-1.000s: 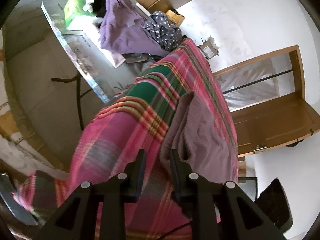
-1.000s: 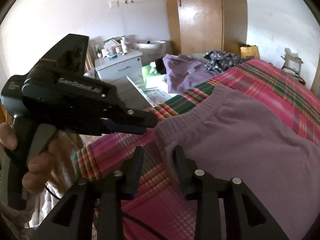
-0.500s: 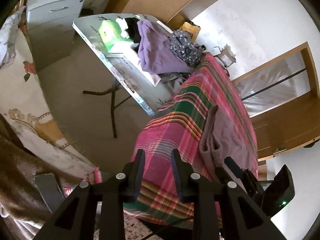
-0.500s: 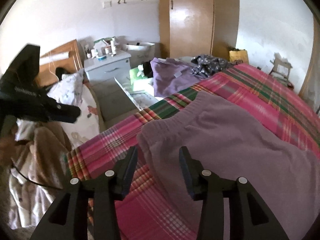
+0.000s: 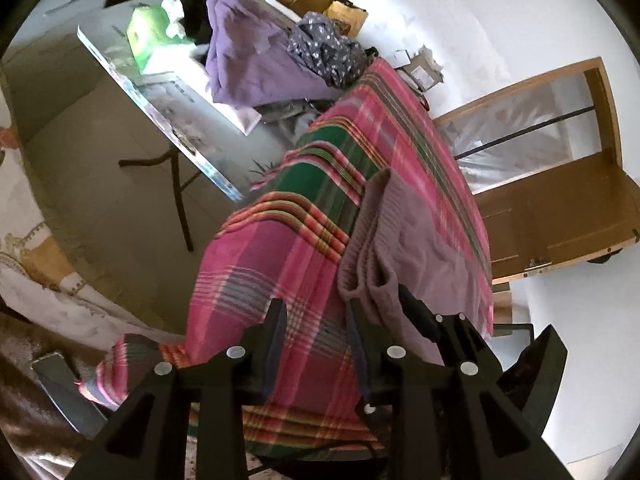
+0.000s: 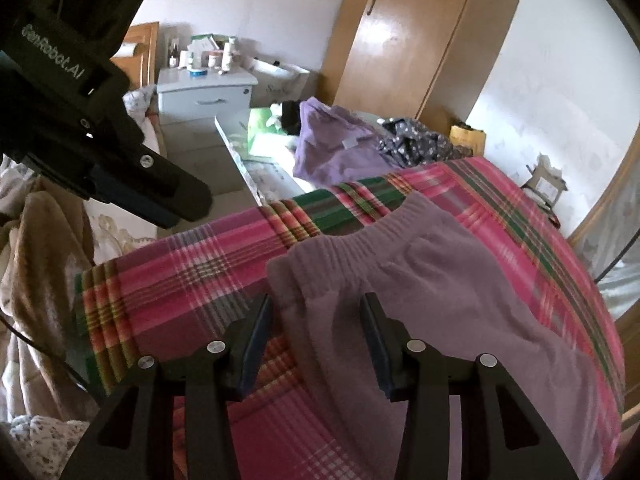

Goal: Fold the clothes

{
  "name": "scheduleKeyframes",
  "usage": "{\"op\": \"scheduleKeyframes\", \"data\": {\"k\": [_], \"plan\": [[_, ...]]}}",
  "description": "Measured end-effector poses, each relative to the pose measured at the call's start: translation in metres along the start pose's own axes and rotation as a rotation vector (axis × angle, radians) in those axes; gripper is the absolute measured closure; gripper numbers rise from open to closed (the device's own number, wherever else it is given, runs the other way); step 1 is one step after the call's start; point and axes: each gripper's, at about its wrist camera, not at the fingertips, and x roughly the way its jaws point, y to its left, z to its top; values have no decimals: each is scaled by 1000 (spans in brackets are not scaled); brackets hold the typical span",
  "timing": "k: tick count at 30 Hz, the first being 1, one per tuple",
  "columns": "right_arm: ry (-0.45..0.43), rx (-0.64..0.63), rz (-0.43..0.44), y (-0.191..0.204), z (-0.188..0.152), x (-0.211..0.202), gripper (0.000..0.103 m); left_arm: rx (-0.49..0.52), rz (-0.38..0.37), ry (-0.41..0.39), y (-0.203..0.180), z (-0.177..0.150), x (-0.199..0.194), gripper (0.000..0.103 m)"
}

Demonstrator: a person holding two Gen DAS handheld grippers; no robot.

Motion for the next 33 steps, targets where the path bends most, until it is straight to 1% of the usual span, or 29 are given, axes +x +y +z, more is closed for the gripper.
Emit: {"op": "scheduleKeyframes", "data": {"k": [5,11,14,17,19,22,24,30,33], "plan": [[2,-30,-10,5,1,2,56,-21,-20,19,-1,9,10,70],[6,-13,3,1,1,5,56,-23,-51,36,-8,15,20,70],[10,0,-1,-1,1,5,57,-21,-48,45,-12,16,24,70],[11,11,2,-4,1,6,61,-26,-51,56,-14,18,28,70],[9,12,0,-4,1,5,65,-31,-51,67,-15,19,33,70],[2,14,5,-4,1,4,73,-40,-54,61,-15,20,35,68],[-10,19,6,-5,0,2,82,-47,-62,59,-16,22,36,67],[-46,45,13,-10,-1,-7,89,-83,-79,61,-15,28,41,66],[-74,67,17,-14,-2,-13,89,-106,-98,86,-14,35,50,66]]}}
